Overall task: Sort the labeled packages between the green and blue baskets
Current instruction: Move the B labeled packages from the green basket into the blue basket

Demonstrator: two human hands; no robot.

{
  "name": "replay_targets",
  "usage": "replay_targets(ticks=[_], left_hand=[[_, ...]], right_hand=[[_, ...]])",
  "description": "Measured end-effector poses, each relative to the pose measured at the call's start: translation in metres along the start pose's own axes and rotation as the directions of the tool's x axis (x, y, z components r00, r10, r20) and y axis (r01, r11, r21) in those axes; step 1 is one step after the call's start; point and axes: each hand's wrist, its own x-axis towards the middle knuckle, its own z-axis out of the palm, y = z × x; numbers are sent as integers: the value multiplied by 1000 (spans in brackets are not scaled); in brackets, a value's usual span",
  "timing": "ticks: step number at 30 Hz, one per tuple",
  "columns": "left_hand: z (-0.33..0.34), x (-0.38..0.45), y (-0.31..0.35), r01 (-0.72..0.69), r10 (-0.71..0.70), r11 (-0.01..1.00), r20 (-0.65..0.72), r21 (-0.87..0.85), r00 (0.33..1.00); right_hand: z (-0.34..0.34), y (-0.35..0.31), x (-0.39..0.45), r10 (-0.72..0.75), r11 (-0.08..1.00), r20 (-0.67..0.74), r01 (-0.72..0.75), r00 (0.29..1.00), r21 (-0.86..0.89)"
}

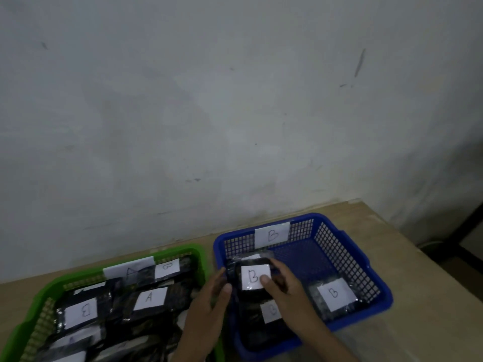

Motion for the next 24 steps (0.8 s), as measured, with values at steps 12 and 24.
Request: replay_targets(ticks=[12,24], left_hand=[[110,66,15,63,-75,996,188,70,979],[210,150,-7,172,-191,978,170,116,967]], right_hand=[[-115,18,35,-167,868,-244,25,955,-495],[-186,57,80,-293,497,-269,-94,918,-863]])
